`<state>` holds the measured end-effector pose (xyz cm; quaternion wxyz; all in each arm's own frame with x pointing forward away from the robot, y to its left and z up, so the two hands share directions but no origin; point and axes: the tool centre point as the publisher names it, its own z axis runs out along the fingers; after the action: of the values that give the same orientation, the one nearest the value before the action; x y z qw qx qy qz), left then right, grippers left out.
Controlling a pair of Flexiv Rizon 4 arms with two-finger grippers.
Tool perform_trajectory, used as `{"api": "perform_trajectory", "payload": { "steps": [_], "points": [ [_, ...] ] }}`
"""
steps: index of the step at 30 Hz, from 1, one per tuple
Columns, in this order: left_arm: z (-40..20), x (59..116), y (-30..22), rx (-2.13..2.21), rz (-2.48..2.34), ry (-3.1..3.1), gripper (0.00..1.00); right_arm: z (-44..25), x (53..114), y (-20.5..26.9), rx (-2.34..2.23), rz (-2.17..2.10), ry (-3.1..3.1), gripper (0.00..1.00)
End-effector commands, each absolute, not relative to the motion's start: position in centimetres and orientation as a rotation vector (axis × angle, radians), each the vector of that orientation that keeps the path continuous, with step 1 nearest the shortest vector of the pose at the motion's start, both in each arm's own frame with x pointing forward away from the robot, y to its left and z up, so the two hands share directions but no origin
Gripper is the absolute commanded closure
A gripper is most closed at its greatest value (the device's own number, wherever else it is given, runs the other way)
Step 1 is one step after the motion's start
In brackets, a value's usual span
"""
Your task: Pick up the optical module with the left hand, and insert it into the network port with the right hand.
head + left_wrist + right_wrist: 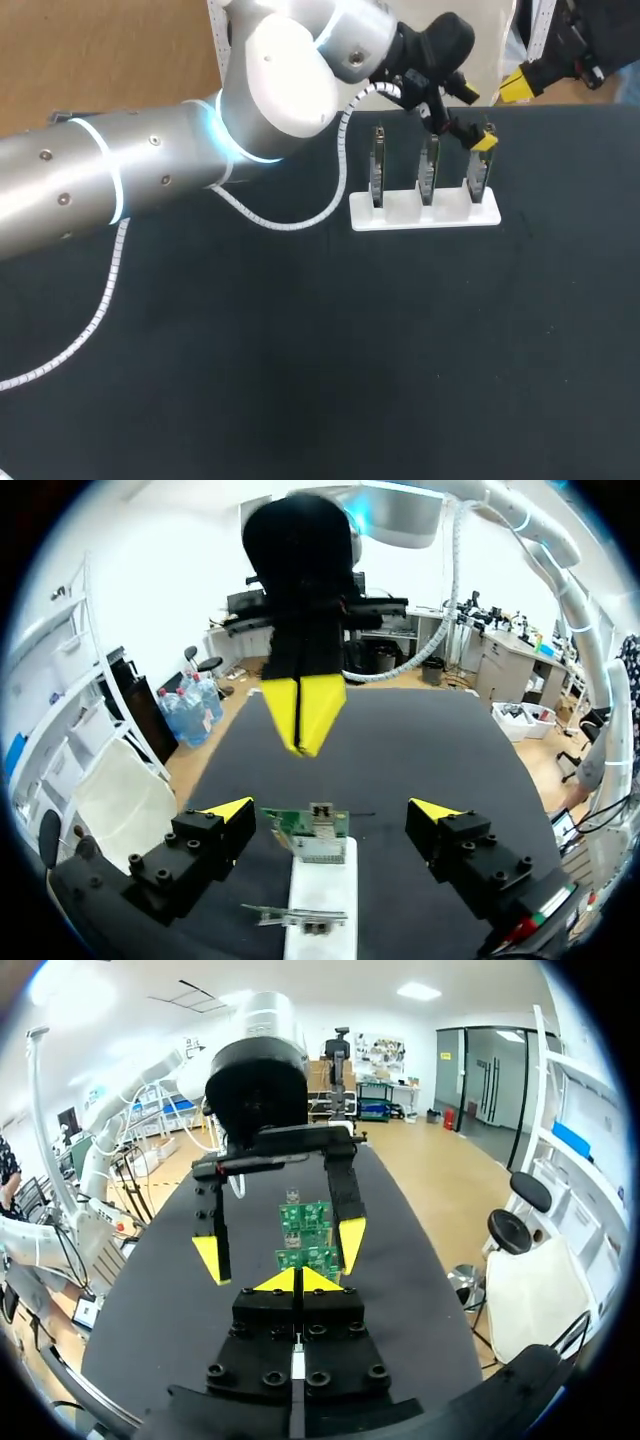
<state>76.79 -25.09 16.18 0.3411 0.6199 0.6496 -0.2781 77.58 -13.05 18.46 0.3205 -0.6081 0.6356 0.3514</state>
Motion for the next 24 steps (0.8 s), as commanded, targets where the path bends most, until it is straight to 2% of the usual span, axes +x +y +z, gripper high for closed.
{"api": "perform_trajectory", "payload": {
  "steps": [1,12,13,14,15,24],
  "points": [
    [18.0,76.3,-23.9,1.589,-0.688,1.672,0.00,19.4,76.5,-13.5,-1.575,0.881,1.661,1.00],
    [23.8,76.8,-21.2,1.516,-0.539,1.534,0.00,22.3,76.8,-14.4,-1.554,0.781,1.616,1.00],
    [24.2,76.7,-21.1,1.510,-0.528,1.520,0.00,22.4,76.9,-14.4,-1.545,0.774,1.623,0.91],
    [24.6,76.7,-21.0,1.508,-0.519,1.502,0.00,22.4,76.9,-14.3,-1.535,0.769,1.634,0.51],
    [25.0,76.7,-21.0,1.503,-0.514,1.482,0.00,22.4,76.9,-14.3,-1.535,0.769,1.634,0.00],
    [25.0,76.7,-21.0,1.503,-0.514,1.482,0.00,22.4,76.9,-14.3,-1.535,0.769,1.634,0.00]
  ]
}}
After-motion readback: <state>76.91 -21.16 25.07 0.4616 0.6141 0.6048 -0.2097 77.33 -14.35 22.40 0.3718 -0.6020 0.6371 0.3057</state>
